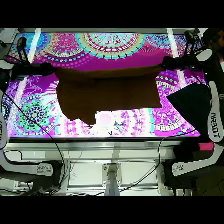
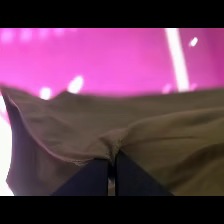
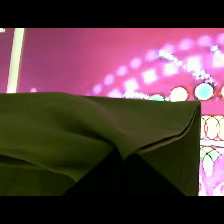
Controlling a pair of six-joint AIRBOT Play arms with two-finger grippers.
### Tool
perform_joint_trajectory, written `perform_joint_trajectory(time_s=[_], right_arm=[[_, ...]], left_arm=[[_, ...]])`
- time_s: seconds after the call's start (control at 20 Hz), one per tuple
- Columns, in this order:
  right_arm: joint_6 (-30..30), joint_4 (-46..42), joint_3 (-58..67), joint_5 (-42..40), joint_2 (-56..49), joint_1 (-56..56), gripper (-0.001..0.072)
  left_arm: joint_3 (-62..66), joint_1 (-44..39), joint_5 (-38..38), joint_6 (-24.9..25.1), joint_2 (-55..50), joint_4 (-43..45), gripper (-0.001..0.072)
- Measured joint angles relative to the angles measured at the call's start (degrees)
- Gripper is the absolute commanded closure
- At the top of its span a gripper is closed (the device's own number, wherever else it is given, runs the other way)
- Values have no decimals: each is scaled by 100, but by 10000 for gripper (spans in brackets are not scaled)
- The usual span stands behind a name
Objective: Fold the clothes and pants, and hang the long-sleeved shirts on hangers.
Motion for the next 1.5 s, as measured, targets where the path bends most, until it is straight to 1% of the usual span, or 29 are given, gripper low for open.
perform_joint_trajectory(time_s=[0.3, 0.6, 0.65, 0.7, 0.75, 0.8, 1.0, 1.15, 1.2, 1.25, 1.35, 1.5], right_arm=[[-9, -55, -365, 223, -323, 22, 696], [-7, -236, -931, 369, -387, 22, 690], [-4, -240, -973, 376, -389, 22, 633], [-4, -247, -1003, 398, -387, 22, 507], [-4, -258, -1021, 415, -385, 24, 363], [-4, -258, -1040, 437, -378, 22, 323], [0, -299, -1005, 614, -361, 7, 324], [2, -492, -909, 866, -258, -68, 325], [2, -623, -894, 977, -201, -120, 325], [2, -721, -879, 1091, -140, -192, 325], [-2, -892, -901, 1384, -48, -391, 326], [-92, -890, -1102, 1840, 17, -723, 326]], left_arm=[[-7, 9, -503, -466, -356, 420, 692], [-11, 42, -1054, -1204, -619, 1064, 682], [-11, 42, -1145, -1244, -651, 1139, 560], [-11, 42, -1213, -1300, -682, 1187, 252], [-11, 42, -1268, -1342, -710, 1235, -13], [-11, 42, -1296, -1379, -728, 1259, 4], [-11, 83, -1436, -1556, -728, 1325, 15], [-11, 238, -1517, -1620, -533, 1340, 16], [-11, 337, -1552, -1620, -417, 1353, 38], [-11, 437, -1552, -1604, -295, 1357, 82], [-11, 678, -1663, -1495, -7, 1357, 82], [-22, 1047, -1893, -1294, 398, 1362, 83]])
